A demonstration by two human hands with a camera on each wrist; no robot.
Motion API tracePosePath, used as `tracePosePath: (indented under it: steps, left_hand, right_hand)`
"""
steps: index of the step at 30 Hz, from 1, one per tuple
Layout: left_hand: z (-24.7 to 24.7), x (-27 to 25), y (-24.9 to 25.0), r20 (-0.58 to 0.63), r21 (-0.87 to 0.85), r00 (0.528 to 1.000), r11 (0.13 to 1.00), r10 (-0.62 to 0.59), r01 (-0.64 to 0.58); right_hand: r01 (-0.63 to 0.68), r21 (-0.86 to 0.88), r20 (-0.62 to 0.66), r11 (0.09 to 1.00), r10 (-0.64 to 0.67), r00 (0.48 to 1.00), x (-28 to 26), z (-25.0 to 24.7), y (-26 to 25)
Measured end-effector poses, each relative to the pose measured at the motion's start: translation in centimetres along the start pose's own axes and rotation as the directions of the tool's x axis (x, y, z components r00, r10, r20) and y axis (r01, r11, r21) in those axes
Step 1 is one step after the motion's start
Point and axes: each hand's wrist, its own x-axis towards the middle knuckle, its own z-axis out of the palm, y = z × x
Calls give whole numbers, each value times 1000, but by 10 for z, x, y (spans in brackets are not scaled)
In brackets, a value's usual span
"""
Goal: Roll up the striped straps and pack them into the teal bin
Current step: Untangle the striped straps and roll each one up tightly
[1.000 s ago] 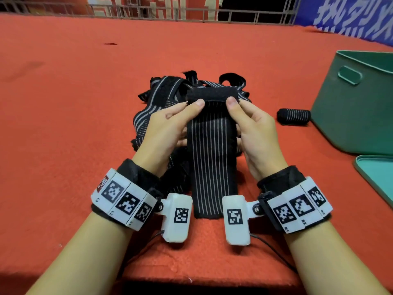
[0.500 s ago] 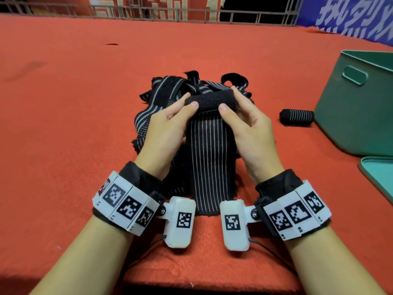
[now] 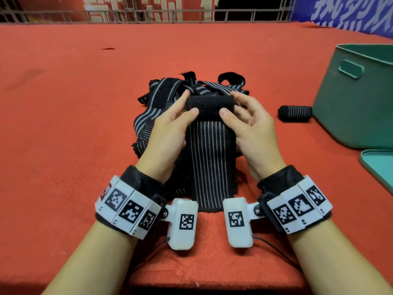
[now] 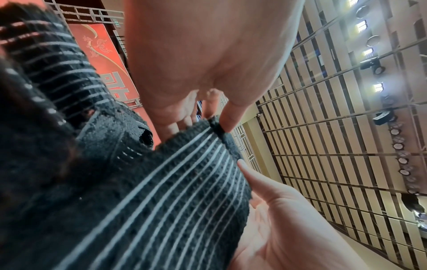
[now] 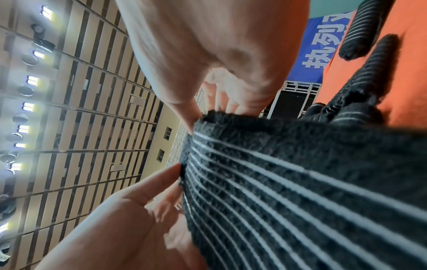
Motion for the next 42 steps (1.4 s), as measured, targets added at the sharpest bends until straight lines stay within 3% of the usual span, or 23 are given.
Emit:
tracePosePath:
  steps: [6,14,21,25,32,36,42]
  left_hand:
    - [-1,-3,1,31,79,992,990,-120,117]
    - [2,-10,5,-11,124,997,990,-72,73]
    - [2,-6,9,25,-146,1000,989,-5,9]
    - [1,-6,8,88,-81,996,996,-23,30]
    - [-1,-6,5,62,126,992,987,-110,101]
    - [0,-7,4,64,58,996,996,-67,63]
    - [2,-10,4,86,56,994,996,-67,62]
  right_hand:
    - [-10,-32,63,999,12,998,1,-11,-1]
    - [-16,-54,134,998,23,991,-1,-10,-3]
    - [-232,27,162,972,224,961,0,-8,-7]
    - [-170,33,92,985,166,982,0,-11,-8]
    - [-98,25,94,995,95,991,3,-12,0]
    - [-95,-26,143,995,97,985,1,-8,-3]
    - [-121,16,108,992,119,987,2,-3,-6]
